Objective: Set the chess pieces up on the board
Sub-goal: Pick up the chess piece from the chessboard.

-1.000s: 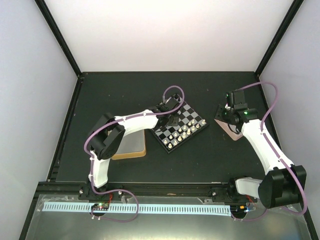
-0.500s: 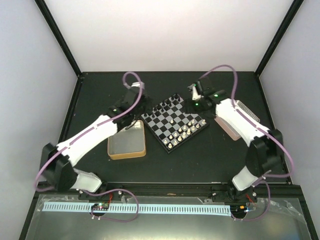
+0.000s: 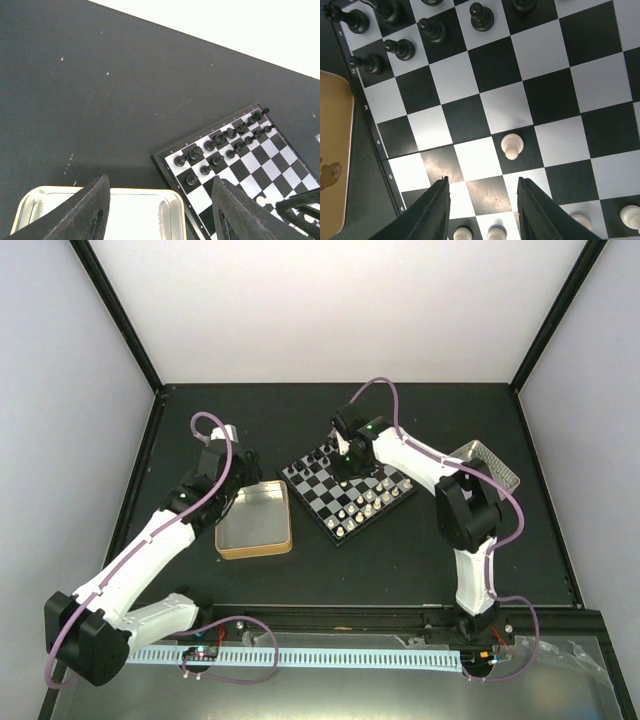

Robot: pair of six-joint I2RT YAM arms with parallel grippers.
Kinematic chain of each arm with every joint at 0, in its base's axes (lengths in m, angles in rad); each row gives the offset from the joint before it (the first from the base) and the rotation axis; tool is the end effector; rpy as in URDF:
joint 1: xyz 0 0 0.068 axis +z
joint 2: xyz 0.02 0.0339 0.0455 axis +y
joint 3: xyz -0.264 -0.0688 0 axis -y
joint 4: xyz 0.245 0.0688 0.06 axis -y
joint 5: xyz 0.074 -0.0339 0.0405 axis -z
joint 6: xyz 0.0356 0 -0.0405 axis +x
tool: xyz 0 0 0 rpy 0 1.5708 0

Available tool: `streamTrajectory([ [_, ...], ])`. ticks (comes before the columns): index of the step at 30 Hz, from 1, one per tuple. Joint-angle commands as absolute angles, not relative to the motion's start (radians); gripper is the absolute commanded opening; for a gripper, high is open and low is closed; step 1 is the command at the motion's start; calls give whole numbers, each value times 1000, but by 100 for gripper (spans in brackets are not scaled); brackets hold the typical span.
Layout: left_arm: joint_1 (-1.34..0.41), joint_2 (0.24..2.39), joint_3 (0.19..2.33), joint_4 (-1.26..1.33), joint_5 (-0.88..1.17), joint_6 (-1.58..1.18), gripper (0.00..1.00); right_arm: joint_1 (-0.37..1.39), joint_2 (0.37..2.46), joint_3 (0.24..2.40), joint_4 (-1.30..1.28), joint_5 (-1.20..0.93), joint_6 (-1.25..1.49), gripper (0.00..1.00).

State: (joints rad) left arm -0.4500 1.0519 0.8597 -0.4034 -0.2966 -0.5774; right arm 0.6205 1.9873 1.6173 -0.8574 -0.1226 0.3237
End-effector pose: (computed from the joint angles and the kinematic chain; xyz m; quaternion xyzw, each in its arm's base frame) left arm 0.2120 -0.0909 0.2942 -0.1247 0.8676 -0.1140 0.4677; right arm 0.3341 0.2441 0.2193 -0.1558 0.9711 0.1313 0.1244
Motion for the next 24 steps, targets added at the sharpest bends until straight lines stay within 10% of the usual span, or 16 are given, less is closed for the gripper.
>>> streamTrajectory([
  [1, -430, 1033, 850, -409, -267, -574, 57, 630, 2024, 1659, -906, -76, 330, 37],
  [24, -415, 1047, 838, -365, -180, -602, 61, 629, 2156, 1769, -925, -2, 345, 23],
])
